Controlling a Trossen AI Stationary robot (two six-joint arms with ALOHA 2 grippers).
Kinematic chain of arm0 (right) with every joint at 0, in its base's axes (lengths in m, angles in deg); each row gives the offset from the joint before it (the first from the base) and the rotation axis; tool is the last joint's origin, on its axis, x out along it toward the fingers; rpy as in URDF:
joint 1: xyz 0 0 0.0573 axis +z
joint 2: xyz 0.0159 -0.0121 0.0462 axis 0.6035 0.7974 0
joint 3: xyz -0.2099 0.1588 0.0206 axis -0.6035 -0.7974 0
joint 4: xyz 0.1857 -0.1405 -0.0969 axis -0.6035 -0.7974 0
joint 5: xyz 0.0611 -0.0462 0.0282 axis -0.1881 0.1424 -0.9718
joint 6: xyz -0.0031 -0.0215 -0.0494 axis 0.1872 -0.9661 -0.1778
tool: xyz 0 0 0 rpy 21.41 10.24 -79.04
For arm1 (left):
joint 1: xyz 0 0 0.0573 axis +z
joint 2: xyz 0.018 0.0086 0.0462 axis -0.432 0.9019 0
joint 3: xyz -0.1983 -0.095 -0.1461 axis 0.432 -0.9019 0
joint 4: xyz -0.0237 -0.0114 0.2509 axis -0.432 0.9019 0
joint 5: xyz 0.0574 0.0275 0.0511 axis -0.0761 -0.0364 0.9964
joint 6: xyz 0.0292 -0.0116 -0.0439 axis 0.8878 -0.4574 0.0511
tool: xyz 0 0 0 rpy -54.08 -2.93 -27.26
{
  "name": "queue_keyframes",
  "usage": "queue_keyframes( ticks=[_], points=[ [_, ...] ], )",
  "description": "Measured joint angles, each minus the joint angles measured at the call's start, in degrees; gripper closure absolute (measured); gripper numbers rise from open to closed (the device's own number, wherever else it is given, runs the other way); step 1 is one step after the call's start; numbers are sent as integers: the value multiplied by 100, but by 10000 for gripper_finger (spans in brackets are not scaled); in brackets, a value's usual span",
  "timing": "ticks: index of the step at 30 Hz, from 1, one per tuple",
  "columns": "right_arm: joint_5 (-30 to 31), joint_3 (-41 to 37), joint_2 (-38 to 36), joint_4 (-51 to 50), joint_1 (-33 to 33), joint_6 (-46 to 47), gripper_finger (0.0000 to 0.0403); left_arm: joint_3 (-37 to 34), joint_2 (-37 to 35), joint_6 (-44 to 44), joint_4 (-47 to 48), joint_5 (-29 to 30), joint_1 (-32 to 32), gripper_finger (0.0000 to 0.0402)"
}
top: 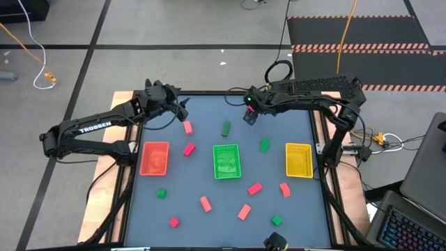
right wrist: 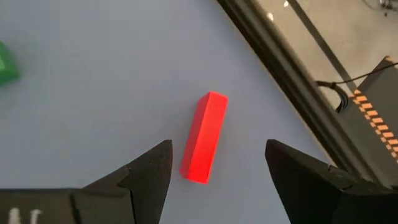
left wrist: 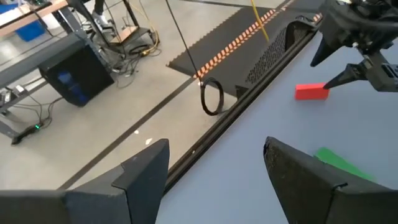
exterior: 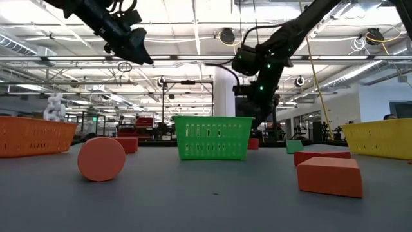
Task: Sort & place blocks by color
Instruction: Put the red block into the yellow bin
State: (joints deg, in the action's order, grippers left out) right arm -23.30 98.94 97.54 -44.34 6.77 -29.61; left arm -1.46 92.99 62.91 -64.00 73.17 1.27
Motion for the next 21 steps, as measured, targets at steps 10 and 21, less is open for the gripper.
queue_keyframes(
  ticks=[10, 21],
  points=[
    [0, -2, 238, 89, -81, 56, 152, 1, -2, 46, 93, 0, 12, 137],
    [-447, -5, 303, 218, -341, 183, 157, 0, -2, -87, 205, 0, 12, 137]
  ],
)
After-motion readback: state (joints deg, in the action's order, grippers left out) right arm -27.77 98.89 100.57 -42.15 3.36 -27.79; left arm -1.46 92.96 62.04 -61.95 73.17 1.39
